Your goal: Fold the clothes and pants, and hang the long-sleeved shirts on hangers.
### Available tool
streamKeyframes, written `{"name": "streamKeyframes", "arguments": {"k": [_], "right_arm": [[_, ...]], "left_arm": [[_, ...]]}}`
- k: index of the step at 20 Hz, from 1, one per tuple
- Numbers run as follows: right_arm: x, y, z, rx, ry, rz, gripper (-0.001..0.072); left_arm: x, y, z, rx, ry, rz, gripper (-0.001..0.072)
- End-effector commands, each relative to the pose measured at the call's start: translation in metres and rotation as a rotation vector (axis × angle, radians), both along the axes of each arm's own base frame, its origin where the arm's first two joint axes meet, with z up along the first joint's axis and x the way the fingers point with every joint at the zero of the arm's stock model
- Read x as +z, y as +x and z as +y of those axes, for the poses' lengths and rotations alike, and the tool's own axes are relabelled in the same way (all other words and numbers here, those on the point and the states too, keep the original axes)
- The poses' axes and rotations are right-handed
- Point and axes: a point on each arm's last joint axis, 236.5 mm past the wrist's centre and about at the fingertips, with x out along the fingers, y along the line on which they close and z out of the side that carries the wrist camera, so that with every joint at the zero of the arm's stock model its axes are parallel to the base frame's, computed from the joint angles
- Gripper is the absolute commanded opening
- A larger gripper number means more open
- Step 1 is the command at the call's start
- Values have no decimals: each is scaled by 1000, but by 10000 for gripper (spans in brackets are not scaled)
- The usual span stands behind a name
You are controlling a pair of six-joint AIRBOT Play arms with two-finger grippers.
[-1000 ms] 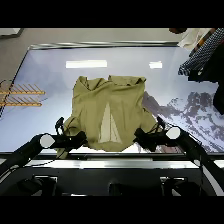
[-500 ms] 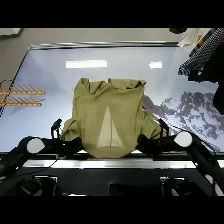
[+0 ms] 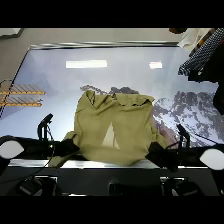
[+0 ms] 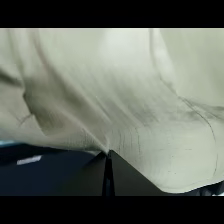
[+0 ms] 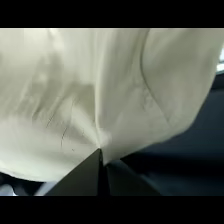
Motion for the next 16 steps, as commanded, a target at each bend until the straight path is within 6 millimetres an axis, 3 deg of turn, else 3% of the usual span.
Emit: {"name": "streamKeyframes", "arguments": {"k": [1, 5, 8, 10, 13, 16], "right_arm": [[-13, 65, -2, -126, -31, -52, 30], [-56, 135, 6, -180, -59, -32, 31], [-67, 191, 11, -220, -67, -89, 31], [-79, 212, 12, -242, -74, -98, 34], [-95, 203, 9, -168, -117, -71, 45], [-97, 180, -2, -80, -190, -23, 48]], "left_arm": [[-5, 52, -14, 39, -41, -33, 17], [-39, 112, -26, 43, -87, 47, 17], [-61, 157, -31, 20, -77, 61, 17], [-76, 178, -35, 17, -69, 77, 17], [-94, 185, -36, 19, -58, 112, 17], [-98, 185, -29, 9, -25, 105, 17]]}}
